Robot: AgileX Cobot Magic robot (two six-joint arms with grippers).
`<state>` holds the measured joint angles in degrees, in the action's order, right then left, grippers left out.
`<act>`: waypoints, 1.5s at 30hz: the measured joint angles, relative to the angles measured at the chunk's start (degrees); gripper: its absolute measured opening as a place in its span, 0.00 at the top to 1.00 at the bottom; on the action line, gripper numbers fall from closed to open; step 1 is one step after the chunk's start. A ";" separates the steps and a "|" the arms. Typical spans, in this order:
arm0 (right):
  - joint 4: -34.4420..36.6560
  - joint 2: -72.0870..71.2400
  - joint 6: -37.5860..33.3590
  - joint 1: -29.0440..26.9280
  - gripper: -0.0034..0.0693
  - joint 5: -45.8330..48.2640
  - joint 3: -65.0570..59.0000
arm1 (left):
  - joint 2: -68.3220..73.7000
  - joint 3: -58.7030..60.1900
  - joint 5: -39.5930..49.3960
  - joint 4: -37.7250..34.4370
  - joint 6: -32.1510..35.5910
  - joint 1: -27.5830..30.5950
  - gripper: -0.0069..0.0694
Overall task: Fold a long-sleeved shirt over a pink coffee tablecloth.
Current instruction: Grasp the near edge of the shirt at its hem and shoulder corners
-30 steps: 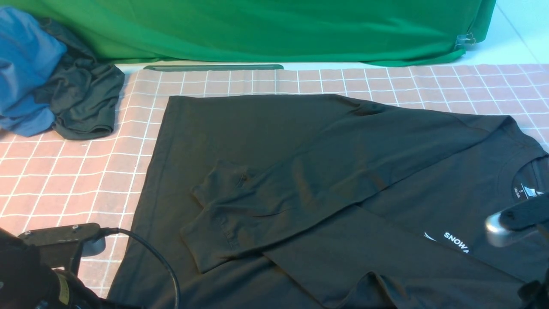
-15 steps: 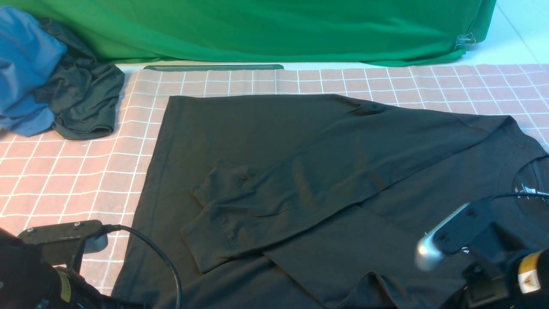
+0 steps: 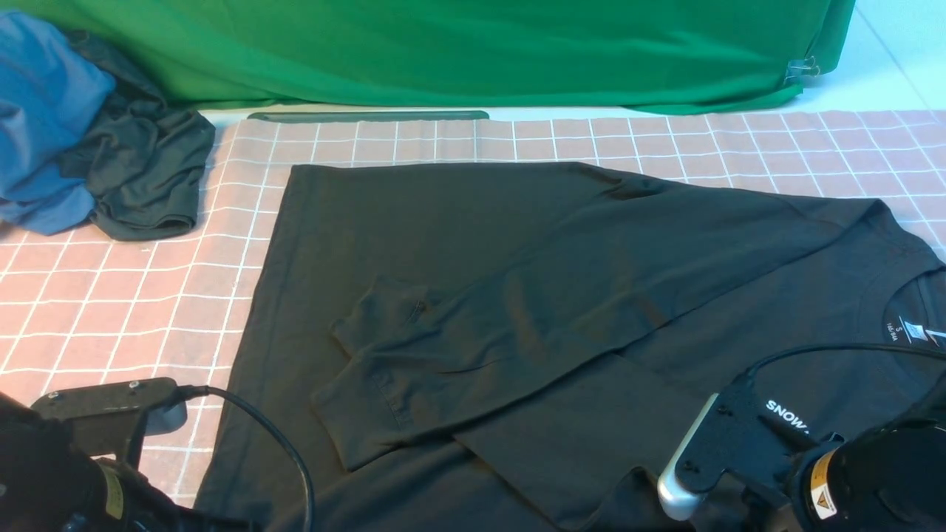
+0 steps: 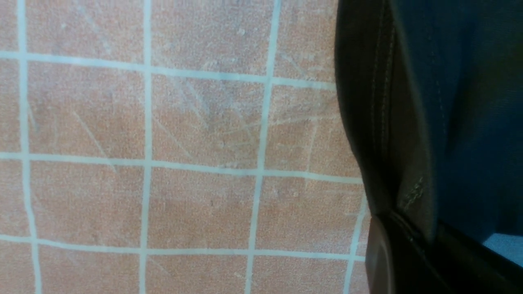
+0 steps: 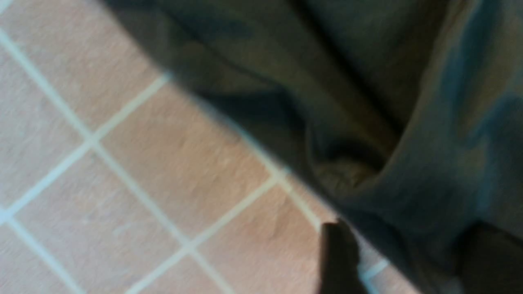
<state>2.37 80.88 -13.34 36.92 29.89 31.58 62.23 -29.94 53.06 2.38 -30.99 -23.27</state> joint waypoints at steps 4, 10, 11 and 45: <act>-0.37 -0.35 -0.50 0.00 0.83 2.79 0.45 | 0.00 -1.71 0.76 -0.24 -0.27 0.00 0.87; -0.81 -5.37 -0.96 0.00 0.90 12.43 3.50 | 0.00 -7.49 3.91 0.47 -1.94 0.57 0.87; -0.87 -6.01 -1.09 0.00 0.90 13.29 3.88 | 0.00 -8.21 4.15 0.64 -2.10 0.57 0.87; 3.54 4.88 -9.31 -1.31 0.35 3.99 6.18 | 0.00 -13.12 5.31 1.69 -2.38 3.43 0.87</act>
<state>5.91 85.75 -22.65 35.62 33.89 37.77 62.23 -43.06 58.36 4.07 -33.37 -19.84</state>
